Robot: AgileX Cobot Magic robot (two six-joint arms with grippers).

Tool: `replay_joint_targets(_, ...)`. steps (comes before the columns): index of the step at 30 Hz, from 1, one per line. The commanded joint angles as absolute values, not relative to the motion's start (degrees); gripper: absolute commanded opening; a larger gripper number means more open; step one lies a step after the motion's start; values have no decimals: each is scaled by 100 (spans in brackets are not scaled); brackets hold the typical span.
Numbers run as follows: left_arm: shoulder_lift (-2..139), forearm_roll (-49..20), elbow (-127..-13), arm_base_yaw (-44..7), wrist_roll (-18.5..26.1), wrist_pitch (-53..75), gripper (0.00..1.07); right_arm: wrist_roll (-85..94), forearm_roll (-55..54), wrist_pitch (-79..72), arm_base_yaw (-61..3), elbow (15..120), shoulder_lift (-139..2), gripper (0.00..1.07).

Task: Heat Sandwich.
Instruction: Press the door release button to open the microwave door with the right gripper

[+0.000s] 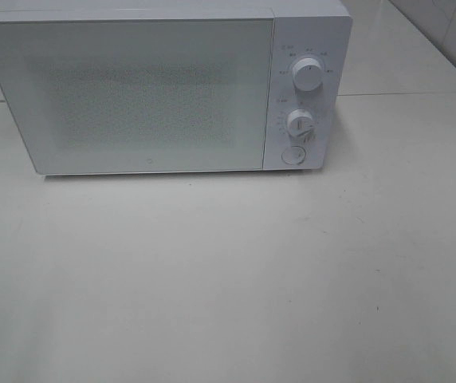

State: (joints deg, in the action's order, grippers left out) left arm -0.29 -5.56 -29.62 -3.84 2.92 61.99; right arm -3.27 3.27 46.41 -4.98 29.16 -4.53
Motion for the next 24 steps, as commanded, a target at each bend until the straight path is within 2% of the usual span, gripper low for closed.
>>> replay_joint_targets(1,-103,-596,-2951,-355,269,6119,97,-424,361,3730,-470,2807,-751,75)
replay_joint_targets(24,-103,-596,-2951,-355,269,6119,97,-424,344,-166,-470,2269,-4016,75)
